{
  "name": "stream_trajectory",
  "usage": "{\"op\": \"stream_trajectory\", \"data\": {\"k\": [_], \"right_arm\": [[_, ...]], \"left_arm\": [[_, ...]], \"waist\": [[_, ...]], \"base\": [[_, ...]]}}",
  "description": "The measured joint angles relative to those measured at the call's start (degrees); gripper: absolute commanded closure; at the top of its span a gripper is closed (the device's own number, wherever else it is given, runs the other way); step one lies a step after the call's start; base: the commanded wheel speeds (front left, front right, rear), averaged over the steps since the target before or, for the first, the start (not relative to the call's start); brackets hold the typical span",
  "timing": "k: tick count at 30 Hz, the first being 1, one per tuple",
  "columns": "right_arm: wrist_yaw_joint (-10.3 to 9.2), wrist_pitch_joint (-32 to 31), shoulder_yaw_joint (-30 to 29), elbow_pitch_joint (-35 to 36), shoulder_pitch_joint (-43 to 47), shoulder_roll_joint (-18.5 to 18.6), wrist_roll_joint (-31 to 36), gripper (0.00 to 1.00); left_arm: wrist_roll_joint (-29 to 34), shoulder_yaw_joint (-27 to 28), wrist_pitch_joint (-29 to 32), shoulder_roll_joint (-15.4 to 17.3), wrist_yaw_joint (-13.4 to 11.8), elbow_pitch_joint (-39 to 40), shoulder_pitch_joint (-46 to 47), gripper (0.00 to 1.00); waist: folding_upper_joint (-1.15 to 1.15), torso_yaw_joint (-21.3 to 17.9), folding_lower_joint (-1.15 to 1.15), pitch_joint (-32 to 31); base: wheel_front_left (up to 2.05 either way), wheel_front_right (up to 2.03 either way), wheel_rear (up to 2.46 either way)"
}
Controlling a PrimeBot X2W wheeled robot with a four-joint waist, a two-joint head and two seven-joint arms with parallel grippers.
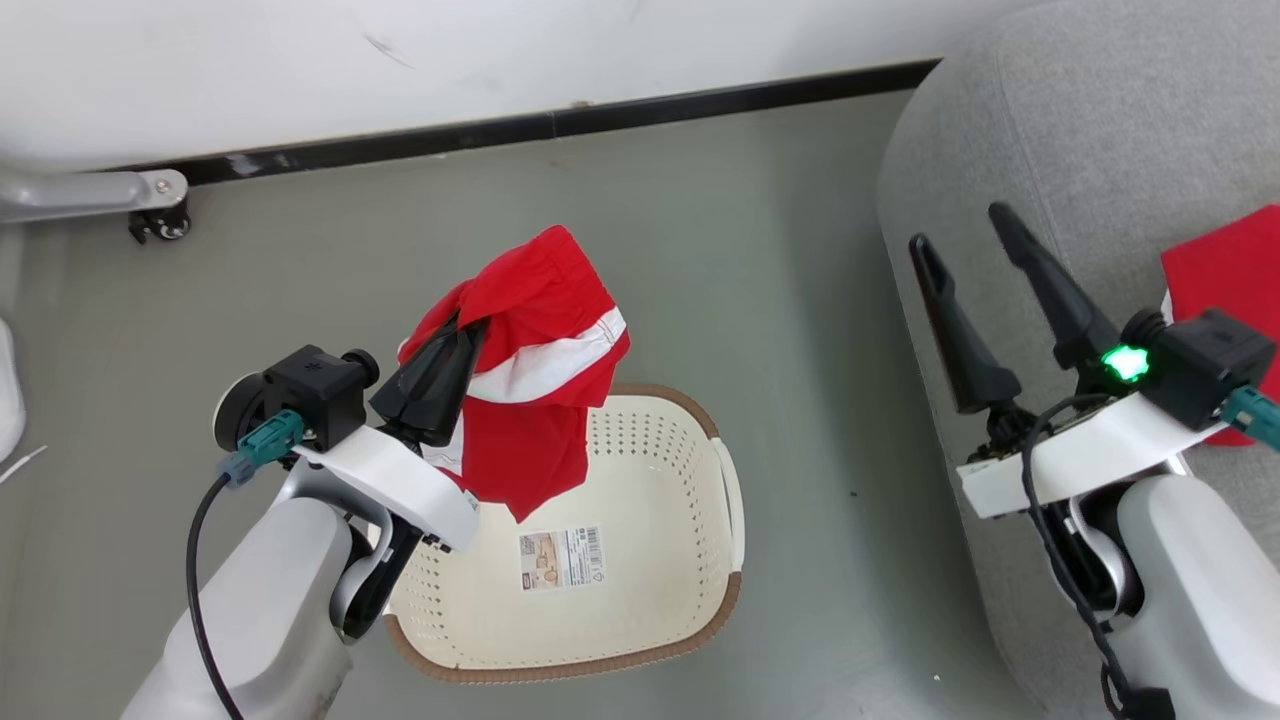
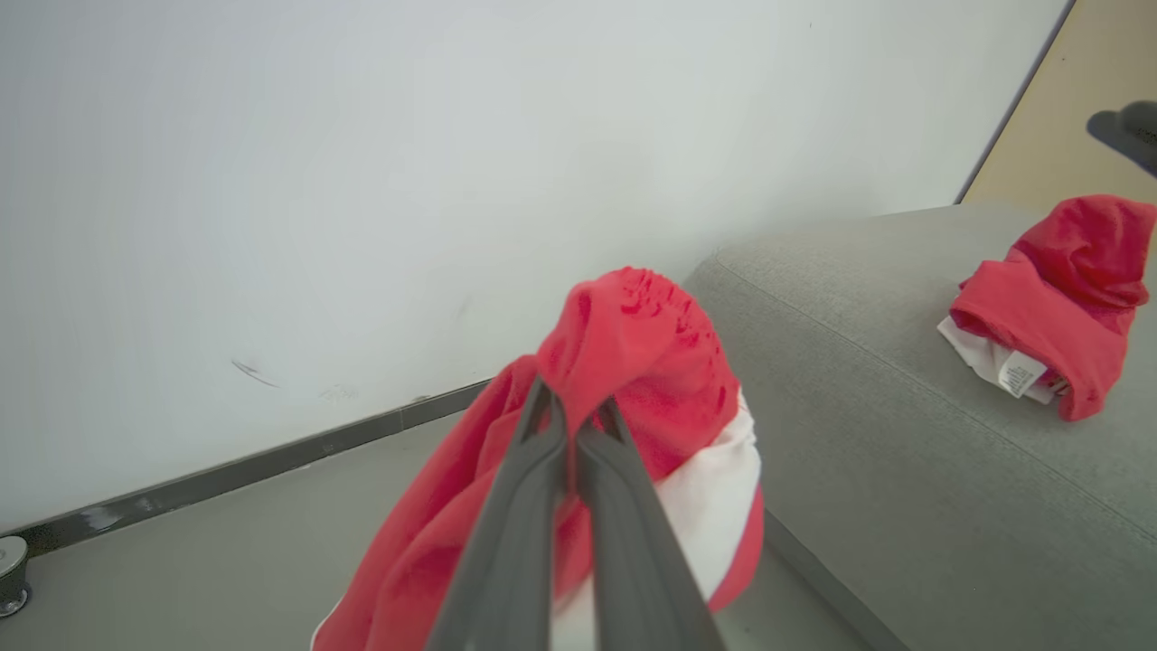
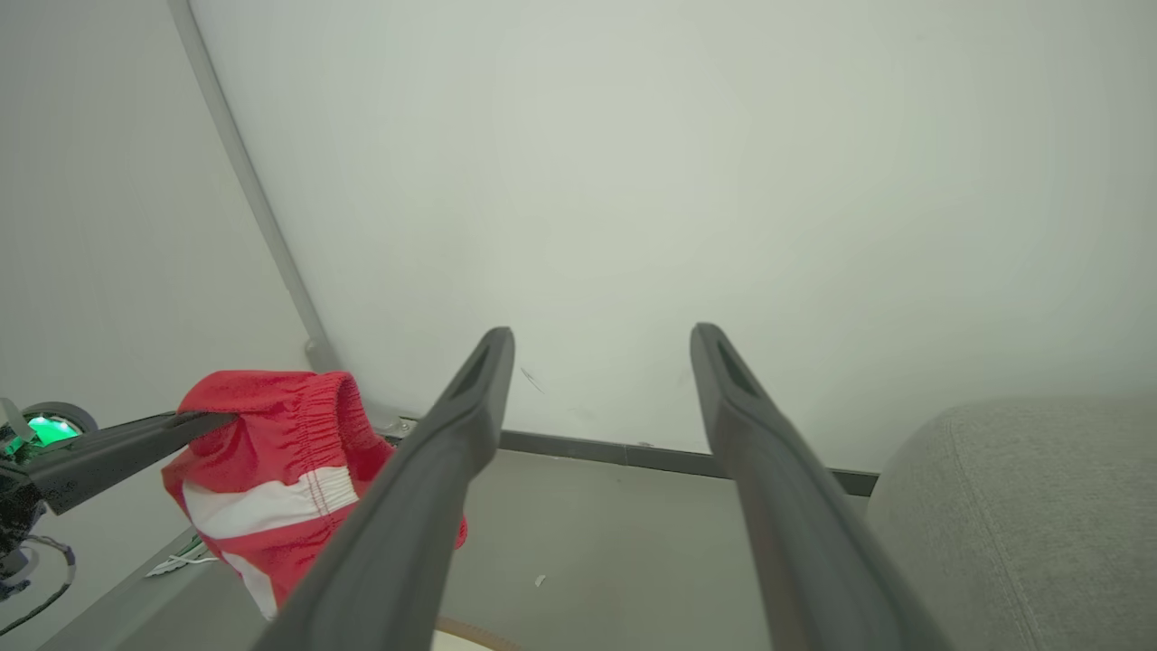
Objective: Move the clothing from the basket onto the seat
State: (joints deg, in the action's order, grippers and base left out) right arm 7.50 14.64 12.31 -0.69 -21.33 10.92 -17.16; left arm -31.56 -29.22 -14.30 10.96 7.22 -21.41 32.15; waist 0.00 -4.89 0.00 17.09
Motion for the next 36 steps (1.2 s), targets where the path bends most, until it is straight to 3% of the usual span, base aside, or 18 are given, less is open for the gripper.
{"op": "stream_trajectory", "data": {"k": [14,36], "right_arm": [[0.00,0.0,3.9,-2.0,3.4,1.5,-2.0,0.00],[0.00,0.0,22.9,-7.6,3.3,4.6,-5.3,0.00]], "left_arm": [[0.5,-1.5,0.0,-0.8,0.0,1.9,-0.3,1.00],[0.3,-7.5,0.1,-2.1,0.0,2.0,-0.3,1.00]], "waist": [[0.00,3.4,0.00,-5.0],[0.00,7.8,0.00,-10.6]], "base": [[0.00,0.00,0.00],[0.00,0.00,0.00]]}}
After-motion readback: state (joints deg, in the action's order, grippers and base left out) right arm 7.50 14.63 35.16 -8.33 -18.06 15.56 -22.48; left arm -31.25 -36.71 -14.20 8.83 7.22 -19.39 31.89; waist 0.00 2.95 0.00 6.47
